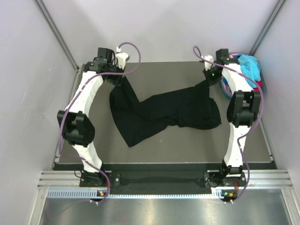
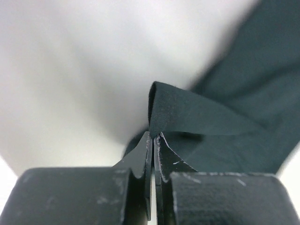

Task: Fold and stack the t-shirts
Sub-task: Flatten the tshirt out

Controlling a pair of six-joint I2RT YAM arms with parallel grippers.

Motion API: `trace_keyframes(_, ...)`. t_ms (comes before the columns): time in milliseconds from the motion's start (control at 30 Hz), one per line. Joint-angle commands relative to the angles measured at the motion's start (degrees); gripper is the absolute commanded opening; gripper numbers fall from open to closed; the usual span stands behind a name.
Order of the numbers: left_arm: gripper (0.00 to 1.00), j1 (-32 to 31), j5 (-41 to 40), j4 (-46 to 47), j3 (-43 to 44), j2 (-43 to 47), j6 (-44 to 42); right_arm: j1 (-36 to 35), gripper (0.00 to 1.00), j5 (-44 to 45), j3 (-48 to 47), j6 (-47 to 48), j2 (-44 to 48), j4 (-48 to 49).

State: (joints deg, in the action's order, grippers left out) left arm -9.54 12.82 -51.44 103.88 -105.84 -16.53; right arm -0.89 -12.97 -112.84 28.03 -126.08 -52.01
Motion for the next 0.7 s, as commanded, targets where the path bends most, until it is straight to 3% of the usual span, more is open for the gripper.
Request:
trace_keyframes(0, 0.00, -0.1, -6.2, 8.4, 6.4, 11.2, -3.6, -0.4, 0.00, -4.4, -10.7, 0.6, 11.8, -0.5)
trace_keyframes(133, 0.00, 0.0, -14.7, 21.2, 5.2, 19.0, -9.5, -1.3, 0.00, -6.7, -20.4, -1.0, 17.4, 1.4)
trace_keyframes(300, 0.00, 0.0, -21.3, 27.4, 5.2, 23.0, -15.6, -1.5, 0.00, -6.0, -20.1, -6.6, 25.1, 7.4)
trace_keyframes(533, 0.00, 0.0, -23.5, 28.1, -6.3, 33.1, -16.1, -1.8, 0.00, -6.6, -7.6, -5.7, 36.7, 5.2)
trace_keyframes(667, 0.00, 0.0, -24.5, 31.0, -12.5, 42.0, -14.2, -2.0, 0.00, -6.4, 0.1, -3.8, 48.3, 3.9)
